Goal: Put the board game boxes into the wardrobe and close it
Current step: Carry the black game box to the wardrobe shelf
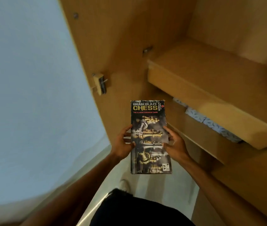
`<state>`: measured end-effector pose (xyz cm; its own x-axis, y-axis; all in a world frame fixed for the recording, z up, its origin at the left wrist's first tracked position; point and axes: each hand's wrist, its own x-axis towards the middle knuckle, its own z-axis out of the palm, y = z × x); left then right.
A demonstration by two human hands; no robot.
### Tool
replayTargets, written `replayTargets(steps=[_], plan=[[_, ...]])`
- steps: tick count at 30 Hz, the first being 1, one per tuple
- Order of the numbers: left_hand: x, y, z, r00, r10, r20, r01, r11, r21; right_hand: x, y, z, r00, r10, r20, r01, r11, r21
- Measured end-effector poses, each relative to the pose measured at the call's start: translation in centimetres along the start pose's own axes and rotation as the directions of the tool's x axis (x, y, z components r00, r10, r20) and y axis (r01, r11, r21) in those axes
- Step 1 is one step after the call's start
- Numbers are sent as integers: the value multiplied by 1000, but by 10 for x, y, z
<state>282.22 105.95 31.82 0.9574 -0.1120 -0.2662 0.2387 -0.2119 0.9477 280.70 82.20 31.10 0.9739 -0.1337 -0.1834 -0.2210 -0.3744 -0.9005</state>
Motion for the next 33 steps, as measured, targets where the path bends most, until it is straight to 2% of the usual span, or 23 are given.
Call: replayTargets(steps=[6,8,11,12,13,15,18,20,22,24,28,30,33], plan=[[152,87,37,971,125,202,-129,992,8,112,-33,-54,976,21,-216,3,994,109],[190,108,47,964,140,226,-143,990,-3,143,-43,-70,972,10,-237,19,993,118],[270,144,67,946,183,269,-209,975,73,215,-58,-101,956,36,-291,0,993,121],[325,167,90,948,192,255,-213,975,57,273,-63,-129,954,20,-301,14,994,111],[339,174,93,947,183,262,-204,978,52,290,-65,-136,951,33,-307,-2,995,101],[369,190,101,951,177,255,-197,979,55,324,-74,-148,952,56,-301,-34,996,81],[396,190,106,930,232,285,-289,941,176,353,-74,-149,960,45,-277,-34,998,47],[433,204,116,937,212,279,-270,945,187,396,-78,-165,970,9,-243,0,999,36],[465,219,124,928,159,338,-230,956,182,433,-86,-179,973,-14,-231,12,1000,-8],[490,225,127,889,139,435,-249,946,207,458,-90,-186,976,-18,-215,8,999,-48],[523,233,124,821,80,565,-368,831,417,488,-90,-192,984,-19,-175,7,998,-66],[536,238,121,813,53,580,-408,762,503,499,-87,-194,987,-37,-157,19,994,-110],[552,245,116,827,67,558,-416,740,528,515,-81,-195,981,-105,-165,69,976,-207]])
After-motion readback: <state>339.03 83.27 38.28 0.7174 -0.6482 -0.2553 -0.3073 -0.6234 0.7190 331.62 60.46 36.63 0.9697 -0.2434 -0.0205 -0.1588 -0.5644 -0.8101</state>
